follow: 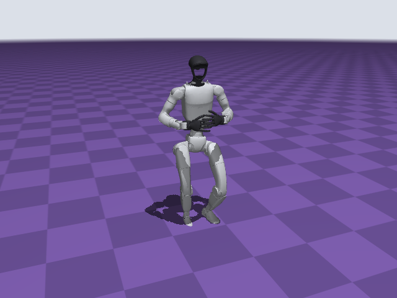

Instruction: Dance

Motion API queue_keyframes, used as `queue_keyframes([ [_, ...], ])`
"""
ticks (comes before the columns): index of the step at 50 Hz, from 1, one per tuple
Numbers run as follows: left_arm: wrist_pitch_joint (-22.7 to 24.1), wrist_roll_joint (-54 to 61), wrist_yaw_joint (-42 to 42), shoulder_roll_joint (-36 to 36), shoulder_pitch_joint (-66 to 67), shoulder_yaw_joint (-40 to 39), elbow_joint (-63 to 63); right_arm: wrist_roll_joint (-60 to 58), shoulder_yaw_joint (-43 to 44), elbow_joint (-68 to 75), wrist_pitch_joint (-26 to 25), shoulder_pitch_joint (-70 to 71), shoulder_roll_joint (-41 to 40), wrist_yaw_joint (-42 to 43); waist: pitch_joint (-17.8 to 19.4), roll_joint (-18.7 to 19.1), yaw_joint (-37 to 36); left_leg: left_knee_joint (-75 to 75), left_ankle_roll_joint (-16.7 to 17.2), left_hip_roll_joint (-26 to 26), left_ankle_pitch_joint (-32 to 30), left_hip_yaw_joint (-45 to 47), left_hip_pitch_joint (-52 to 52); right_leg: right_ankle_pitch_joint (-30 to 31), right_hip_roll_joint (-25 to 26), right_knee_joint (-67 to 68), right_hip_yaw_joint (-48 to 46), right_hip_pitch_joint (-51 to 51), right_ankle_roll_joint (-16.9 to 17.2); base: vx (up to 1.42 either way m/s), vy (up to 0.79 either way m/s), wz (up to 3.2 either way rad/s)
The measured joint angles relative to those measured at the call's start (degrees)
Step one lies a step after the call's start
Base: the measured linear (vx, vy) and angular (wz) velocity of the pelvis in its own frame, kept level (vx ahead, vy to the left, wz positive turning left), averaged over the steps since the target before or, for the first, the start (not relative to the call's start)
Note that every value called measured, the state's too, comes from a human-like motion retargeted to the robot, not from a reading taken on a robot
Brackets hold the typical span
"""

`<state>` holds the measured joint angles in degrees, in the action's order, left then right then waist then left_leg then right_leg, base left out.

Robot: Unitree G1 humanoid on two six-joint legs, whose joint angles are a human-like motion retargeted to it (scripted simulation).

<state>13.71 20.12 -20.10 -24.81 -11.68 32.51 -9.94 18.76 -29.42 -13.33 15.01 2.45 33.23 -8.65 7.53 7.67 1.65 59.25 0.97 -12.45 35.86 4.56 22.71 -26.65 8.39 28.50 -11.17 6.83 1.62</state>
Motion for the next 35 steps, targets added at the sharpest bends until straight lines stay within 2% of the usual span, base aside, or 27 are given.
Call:
queue_keyframes([
  [2,-0.1,-0.2,-0.2,0.3,-1.0,0.9,1.2,0.4,0.1,0.9,0.0,0.2,-0.1,0.6,-0.6,-0.3,0.3,-2.7,-0.7,0.8,0.4,0.9,-1.1,0.7,-0.4,-2.5,0.4,-0.9,0.2,0.0,0.0,0.0],
  [5,-0.3,-0.4,-0.3,0.7,-0.6,1.7,1.9,0.6,0.0,1.7,0.1,-0.7,-0.7,1.5,-0.2,0.7,0.8,-1.7,-0.9,-0.5,1.9,1.0,-1.6,-0.1,0.3,0.5,0.3,-0.2,0.0,0.0,0.0,0.0],
  [7,-0.3,0.1,-0.3,0.9,-1.7,2.1,2.8,1.4,0.3,2.4,0.2,-0.4,-1.0,2.0,-0.9,-0.1,1.0,-4.3,-1.4,0.7,1.4,1.8,-2.2,1.1,-0.4,-2.7,0.7,-1.1,0.3,0.03,0.01,0.0],
  [18,-1.0,1.6,-0.7,1.9,-2.2,3.8,4.7,1.4,-0.5,3.7,0.5,-1.1,-1.1,3.1,0.0,0.8,1.5,-1.3,-1.8,-1.0,3.0,2.3,-2.3,-1.1,-0.1,3.9,0.6,1.0,-0.2,0.01,0.0,0.0],
  [20,-1.0,1.8,-1.0,1.9,-3.6,3.8,5.5,1.3,-0.5,4.0,0.5,0.0,-0.8,3.1,-0.4,0.0,1.8,-2.5,-2.3,0.3,2.5,2.7,-2.0,-0.8,-0.9,2.1,0.8,0.9,-0.2,0.0,0.0,0.0],
  [25,-1.1,1.7,-0.8,2.8,-3.6,4.4,6.6,0.1,-1.8,4.5,0.3,0.2,-0.2,2.9,1.0,0.6,1.9,2.5,-2.1,-1.5,2.7,2.3,-1.0,-2.9,-0.2,8.1,0.6,2.7,-1.0,0.0,0.0,0.0],
  [30,-1.5,2.1,-1.4,3.9,-6.5,4.8,9.0,-1.2,-2.8,6.0,0.0,2.7,1.3,2.9,1.5,-0.4,2.2,5.7,-2.2,-0.8,0.3,2.4,1.4,-4.0,-0.9,10.2,0.8,4.3,-1.4,0.0,0.0,0.0],
  [32,-1.6,1.7,-1.6,4.3,-6.6,5.3,9.6,-1.6,-3.2,6.7,-0.2,2.7,1.5,2.9,2.0,-0.3,2.1,7.4,-1.1,-0.6,-0.7,1.8,2.0,-4.9,-0.6,13.0,0.9,5.3,-1.5,0.0,0.01,-0.11],
  [35,-1.7,1.7,-2.0,5.0,-8.3,5.6,10.9,-1.5,-3.0,8.4,-0.1,3.5,1.7,2.9,1.8,-1.3,1.8,6.3,0.8,2.4,-2.6,0.6,3.0,-5.4,-1.3,14.4,1.5,6.7,-1.6,0.01,0.03,-0.2],
])
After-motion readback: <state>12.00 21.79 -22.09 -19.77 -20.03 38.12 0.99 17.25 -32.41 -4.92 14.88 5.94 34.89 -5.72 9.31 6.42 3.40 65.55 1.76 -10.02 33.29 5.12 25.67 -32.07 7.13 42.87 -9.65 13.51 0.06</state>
